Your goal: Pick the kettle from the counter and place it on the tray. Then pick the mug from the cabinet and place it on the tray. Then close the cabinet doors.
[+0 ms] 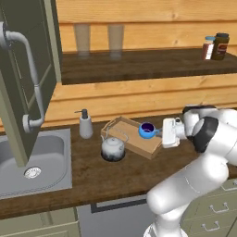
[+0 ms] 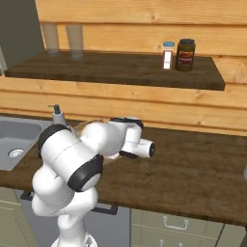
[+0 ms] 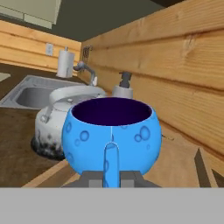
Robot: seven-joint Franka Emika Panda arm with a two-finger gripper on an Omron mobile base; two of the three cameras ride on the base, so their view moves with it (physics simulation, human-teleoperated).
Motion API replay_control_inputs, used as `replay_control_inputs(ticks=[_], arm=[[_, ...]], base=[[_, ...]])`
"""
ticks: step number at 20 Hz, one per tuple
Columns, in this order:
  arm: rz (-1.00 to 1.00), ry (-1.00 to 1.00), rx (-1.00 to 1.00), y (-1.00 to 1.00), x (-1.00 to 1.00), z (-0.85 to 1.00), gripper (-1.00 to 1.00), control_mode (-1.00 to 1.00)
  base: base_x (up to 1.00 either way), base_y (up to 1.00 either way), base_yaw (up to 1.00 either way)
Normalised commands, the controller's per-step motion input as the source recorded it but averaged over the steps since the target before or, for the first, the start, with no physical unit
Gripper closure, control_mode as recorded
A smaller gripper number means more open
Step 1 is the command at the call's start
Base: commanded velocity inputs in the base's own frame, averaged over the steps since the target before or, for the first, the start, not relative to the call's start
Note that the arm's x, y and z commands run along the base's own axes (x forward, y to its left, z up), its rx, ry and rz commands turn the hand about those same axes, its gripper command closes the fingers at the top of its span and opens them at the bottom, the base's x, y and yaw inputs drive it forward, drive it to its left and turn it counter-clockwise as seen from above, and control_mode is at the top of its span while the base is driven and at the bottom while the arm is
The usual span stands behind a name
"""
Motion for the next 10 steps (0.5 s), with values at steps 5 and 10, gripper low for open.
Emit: replay_control_inputs(ticks=[5,10], arm=[[0.00,-0.03,0.00,0.00,0.27,-0.33,1.00,-1.00],[0.00,-0.07,0.00,0.00,0.18,-0.18,1.00,-1.00]], base=[[0.00,0.00,0.00],[0.00,0.00,0.00]])
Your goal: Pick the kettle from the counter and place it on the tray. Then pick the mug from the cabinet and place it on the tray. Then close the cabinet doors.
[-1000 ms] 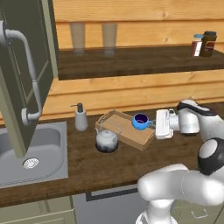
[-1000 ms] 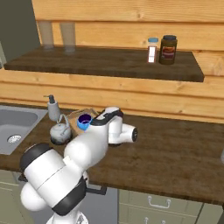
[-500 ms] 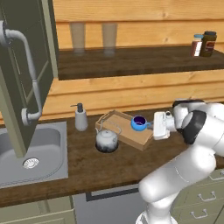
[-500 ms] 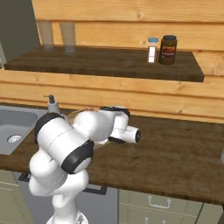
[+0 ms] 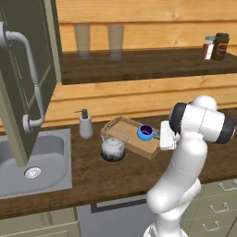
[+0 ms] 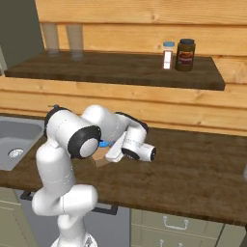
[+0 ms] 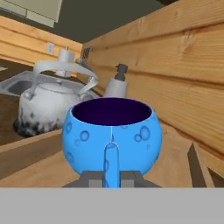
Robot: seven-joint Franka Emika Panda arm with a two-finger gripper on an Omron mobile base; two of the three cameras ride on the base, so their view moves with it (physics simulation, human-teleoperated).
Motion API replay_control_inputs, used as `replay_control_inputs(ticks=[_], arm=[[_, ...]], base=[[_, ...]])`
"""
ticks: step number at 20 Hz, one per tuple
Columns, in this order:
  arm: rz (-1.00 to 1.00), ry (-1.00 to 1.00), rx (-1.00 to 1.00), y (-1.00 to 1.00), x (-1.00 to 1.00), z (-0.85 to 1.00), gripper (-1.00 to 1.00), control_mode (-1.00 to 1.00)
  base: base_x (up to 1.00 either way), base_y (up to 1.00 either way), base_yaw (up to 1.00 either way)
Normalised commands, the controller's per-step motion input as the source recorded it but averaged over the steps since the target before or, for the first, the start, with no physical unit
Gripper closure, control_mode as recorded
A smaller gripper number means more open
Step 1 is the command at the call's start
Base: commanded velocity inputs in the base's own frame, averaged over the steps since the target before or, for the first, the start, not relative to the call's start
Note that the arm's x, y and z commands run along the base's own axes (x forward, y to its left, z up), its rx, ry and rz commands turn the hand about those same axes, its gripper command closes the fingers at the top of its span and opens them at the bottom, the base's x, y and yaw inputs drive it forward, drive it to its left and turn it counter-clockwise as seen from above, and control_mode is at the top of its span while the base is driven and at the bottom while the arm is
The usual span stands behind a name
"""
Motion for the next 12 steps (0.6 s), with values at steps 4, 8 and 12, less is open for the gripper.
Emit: replay_control_inputs(ticks=[4,8,12], arm=[[0.00,-0.01,-0.04,0.00,0.13,-0.05,1.00,-1.00],[0.00,0.09,-0.06,0.00,0.21,-0.03,1.00,-1.00],[0.00,0.12,-0.09,0.00,0.24,-0.13,1.00,-1.00]], base=[[0.00,0.00,0.00],[0.00,0.00,0.00],[0.00,0.00,0.00]])
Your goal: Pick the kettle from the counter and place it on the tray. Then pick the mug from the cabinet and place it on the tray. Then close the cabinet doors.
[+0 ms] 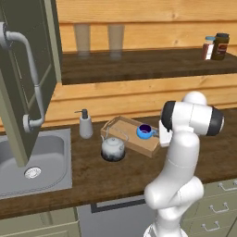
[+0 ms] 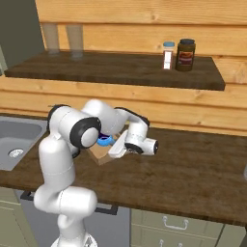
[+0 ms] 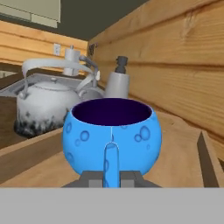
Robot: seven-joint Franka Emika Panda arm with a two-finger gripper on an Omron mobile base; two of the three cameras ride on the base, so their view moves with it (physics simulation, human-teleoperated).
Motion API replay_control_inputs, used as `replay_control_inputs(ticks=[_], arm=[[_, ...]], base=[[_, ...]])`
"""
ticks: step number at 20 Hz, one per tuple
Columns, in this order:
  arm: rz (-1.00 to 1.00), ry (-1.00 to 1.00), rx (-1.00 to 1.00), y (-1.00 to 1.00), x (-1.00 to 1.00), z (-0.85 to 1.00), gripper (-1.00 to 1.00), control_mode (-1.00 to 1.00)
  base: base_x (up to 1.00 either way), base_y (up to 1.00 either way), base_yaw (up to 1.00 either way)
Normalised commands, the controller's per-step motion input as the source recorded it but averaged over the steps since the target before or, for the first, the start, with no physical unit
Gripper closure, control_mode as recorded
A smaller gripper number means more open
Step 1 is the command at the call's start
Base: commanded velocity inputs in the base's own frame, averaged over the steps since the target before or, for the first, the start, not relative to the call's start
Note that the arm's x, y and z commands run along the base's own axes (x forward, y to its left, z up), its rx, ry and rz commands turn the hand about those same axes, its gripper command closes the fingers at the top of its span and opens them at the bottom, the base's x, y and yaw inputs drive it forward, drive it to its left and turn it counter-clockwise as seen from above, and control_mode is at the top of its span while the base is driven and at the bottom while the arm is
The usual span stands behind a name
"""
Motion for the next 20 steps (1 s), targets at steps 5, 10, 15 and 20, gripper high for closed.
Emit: replay_control_inputs(ticks=[5,10,15,20], arm=[[0.00,0.06,-0.09,0.00,0.07,-0.19,1.00,-1.00],[0.00,0.04,-0.09,0.00,0.02,-0.22,1.00,-1.00],[0.00,0.06,-0.07,0.00,0.05,-0.25,1.00,-1.00],[0.00,0.05,-0.03,-0.02,0.03,-0.26,1.00,-1.00]], base=[[0.00,0.00,0.00],[0.00,0.00,0.00],[0.00,0.00,0.00],[0.00,0.00,0.00]])
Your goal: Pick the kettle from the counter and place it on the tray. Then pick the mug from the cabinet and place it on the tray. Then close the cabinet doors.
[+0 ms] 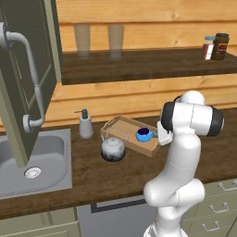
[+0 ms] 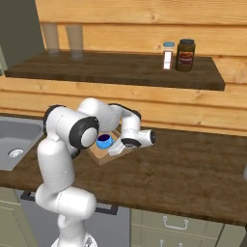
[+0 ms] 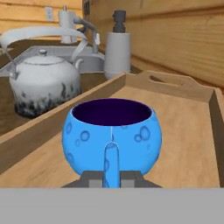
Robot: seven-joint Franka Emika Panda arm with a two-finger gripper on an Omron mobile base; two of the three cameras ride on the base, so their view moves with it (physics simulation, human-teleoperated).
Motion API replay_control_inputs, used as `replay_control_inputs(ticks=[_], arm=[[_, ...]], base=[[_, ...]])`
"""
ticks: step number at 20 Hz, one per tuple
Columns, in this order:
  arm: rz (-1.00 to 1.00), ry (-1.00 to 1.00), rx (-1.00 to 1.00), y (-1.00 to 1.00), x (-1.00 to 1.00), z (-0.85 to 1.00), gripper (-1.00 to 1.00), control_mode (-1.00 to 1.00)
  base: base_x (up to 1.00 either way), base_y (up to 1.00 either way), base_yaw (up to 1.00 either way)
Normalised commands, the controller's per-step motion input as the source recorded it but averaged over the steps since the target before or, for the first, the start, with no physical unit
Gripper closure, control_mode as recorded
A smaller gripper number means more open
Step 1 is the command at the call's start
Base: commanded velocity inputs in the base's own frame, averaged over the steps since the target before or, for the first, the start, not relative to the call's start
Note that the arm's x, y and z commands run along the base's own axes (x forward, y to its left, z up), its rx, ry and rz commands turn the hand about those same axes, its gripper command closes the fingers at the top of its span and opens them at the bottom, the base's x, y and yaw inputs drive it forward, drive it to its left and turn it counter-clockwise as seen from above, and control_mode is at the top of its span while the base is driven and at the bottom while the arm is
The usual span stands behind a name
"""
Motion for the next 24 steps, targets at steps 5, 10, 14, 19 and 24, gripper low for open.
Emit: replay_control_inputs(ticks=[5,10,14,19,24], arm=[[0.03,0.00,0.00,-0.10,0.02,-0.26,1.00,-1.00],[0.05,0.00,0.00,-0.18,0.00,-0.29,1.00,-1.00],[0.03,0.00,-0.02,-0.17,0.00,-0.22,1.00,-1.00],[0.00,0.00,-0.07,-0.08,0.00,-0.22,-1.00,-1.00],[0.00,0.00,-0.02,-0.11,0.00,-0.11,-1.00,-1.00]], base=[[0.00,0.00,0.00],[0.00,0.00,0.00],[0.00,0.00,0.00],[0.00,0.00,0.00],[0.00,0.00,0.00]])
